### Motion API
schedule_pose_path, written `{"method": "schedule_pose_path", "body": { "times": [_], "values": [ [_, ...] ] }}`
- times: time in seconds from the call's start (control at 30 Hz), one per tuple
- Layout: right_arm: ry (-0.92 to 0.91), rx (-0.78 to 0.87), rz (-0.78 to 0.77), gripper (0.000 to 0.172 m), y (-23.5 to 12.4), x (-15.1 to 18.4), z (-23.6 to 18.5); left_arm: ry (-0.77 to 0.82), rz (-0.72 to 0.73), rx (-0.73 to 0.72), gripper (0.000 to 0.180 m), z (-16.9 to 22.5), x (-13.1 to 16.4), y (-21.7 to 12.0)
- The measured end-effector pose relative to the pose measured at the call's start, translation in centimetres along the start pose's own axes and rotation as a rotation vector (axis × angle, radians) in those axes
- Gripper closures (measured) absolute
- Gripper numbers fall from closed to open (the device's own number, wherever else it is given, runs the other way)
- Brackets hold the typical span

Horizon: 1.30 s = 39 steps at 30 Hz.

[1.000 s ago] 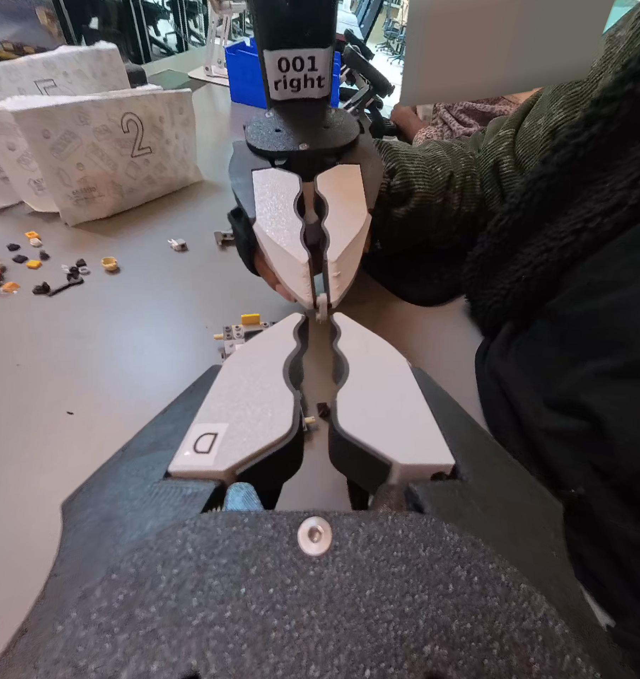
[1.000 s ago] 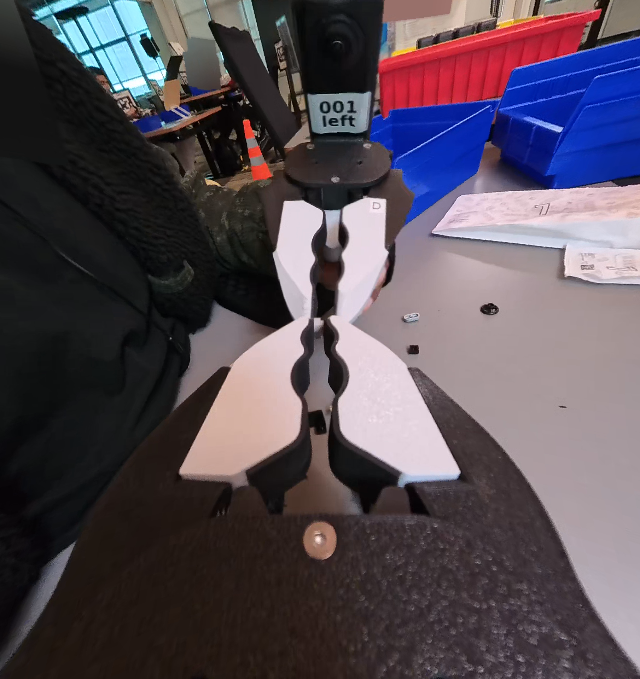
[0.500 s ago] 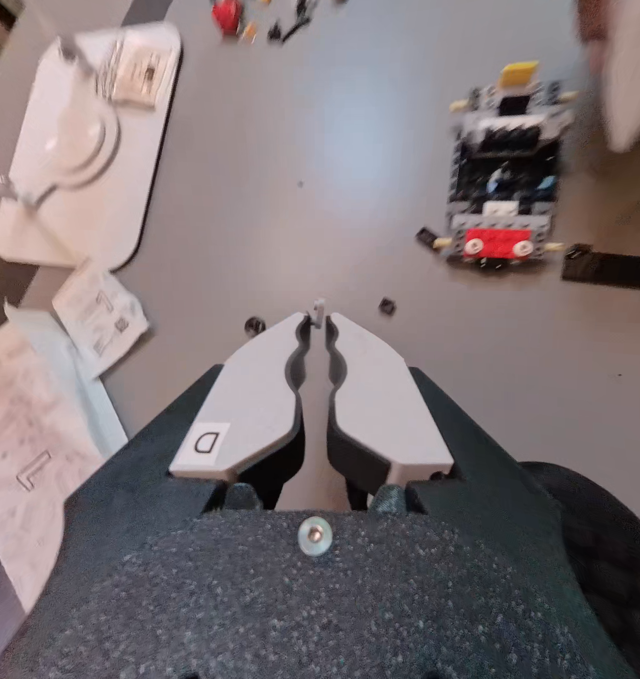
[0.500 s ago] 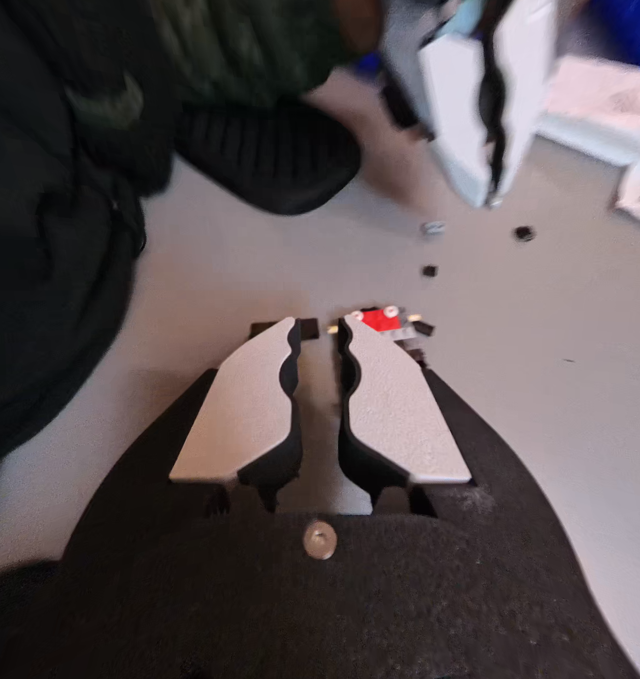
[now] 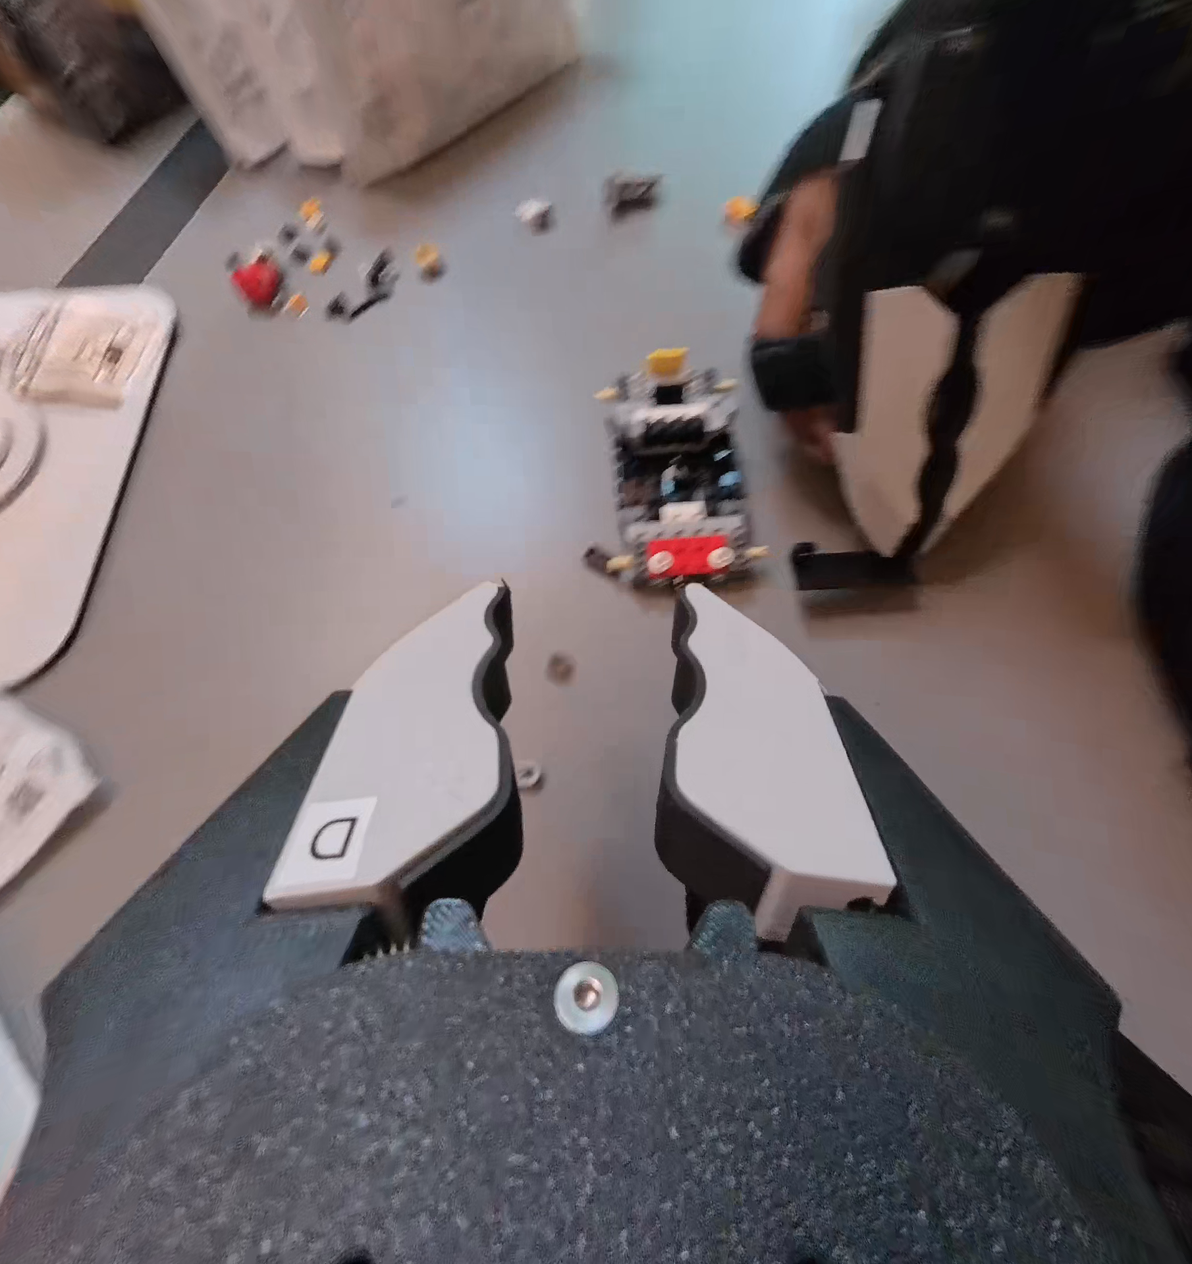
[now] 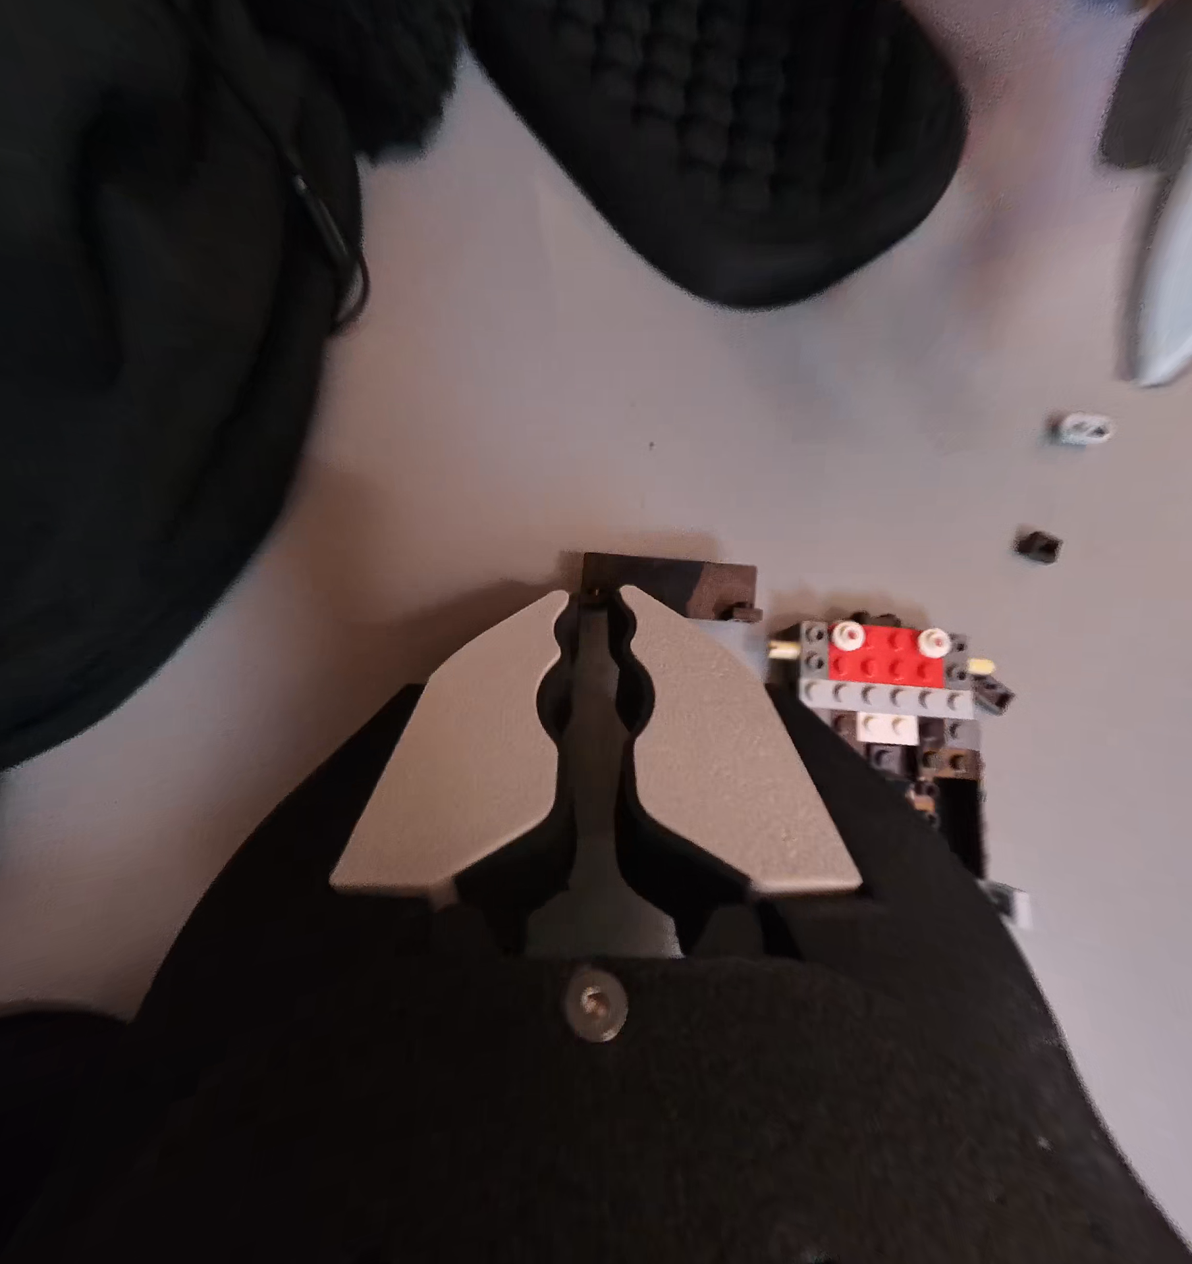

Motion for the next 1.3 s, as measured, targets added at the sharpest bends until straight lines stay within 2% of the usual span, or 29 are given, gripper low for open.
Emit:
{"method": "schedule_pose_path", "body": {
  "times": [0.17,0.27,0.4,0.47,0.53,0.57,0.63,0.7,0.77,0.8,0.9,1.03,1.17,1.2,1.3],
  "values": [
    [0.124,0.005,0.436,0.164,-5.2,-3.9,1.6,0.214,0.178,0.222,0.138,6.0,-3.1,0.2],
    [0.227,-0.108,0.642,0.164,-7.5,-5.3,1.6,0.393,0.217,0.153,0.136,7.8,-4.5,0.7],
    [0.335,-0.237,0.751,0.164,-8.1,-6.1,1.6,0.582,0.213,0.034,0.173,8.9,-5.0,1.8],
    [0.365,-0.233,0.774,0.162,-8.5,-6.1,2.0,0.599,0.18,0.019,0.177,8.9,-4.6,2.0],
    [0.375,-0.171,0.802,0.162,-9.2,-5.7,2.9,0.521,0.142,0.018,0.177,8.0,-4.6,1.2],
    [0.377,-0.137,0.825,0.155,-9.8,-5.6,3.4,0.473,0.124,-0.009,0.177,7.0,-4.6,0.5],
    [0.388,-0.046,0.84,0.148,-10.9,-5.0,4.5,0.389,0.092,-0.13,0.177,4.3,-4.6,-1.7],
    [0.406,0.082,0.814,0.148,-11.6,-3.8,6.0,0.289,0.048,-0.364,0.177,0.5,-4.6,-4.9],
    [0.458,0.224,0.773,0.149,-12.3,-2.3,7.9,0.142,-0.057,-0.654,0.177,-3.7,-3.1,-9.2],
    [0.481,0.286,0.744,0.15,-12.5,-1.4,8.7,0.062,-0.109,-0.779,0.178,-5.3,-1.9,-11.6],
    [0.529,0.421,0.662,0.151,-13.0,0.8,10.2,-0.265,-0.271,-1.014,0.178,-8.3,3.8,-18.1],
    [0.568,0.474,0.684,0.154,-13.9,1.4,10.8,-0.602,-0.308,-1.136,0.177,-9.4,9.9,-23.9],
    [0.607,0.495,0.738,0.154,-14.5,1.7,11.3,-0.794,-0.401,-1.097,0.173,-9.6,15.0,-24.8],
    [0.615,0.505,0.748,0.154,-14.7,1.7,11.4,-0.818,-0.42,-1.094,0.164,-9.8,15.8,-24.7],
    [0.635,0.543,0.77,0.154,-15.3,2.1,11.7,-0.857,-0.432,-1.178,0.118,-10.6,16.8,-25.7]
  ]
}}
Point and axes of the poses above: each gripper's, where its closed fingertips meet, y out along the fingers, x out of its underside, z = x × y across the jaws, the point moved 2 cm from there along -y, back along the fingers, and after that the axes turned 3 degrees about -y, right-handed, at the moved point
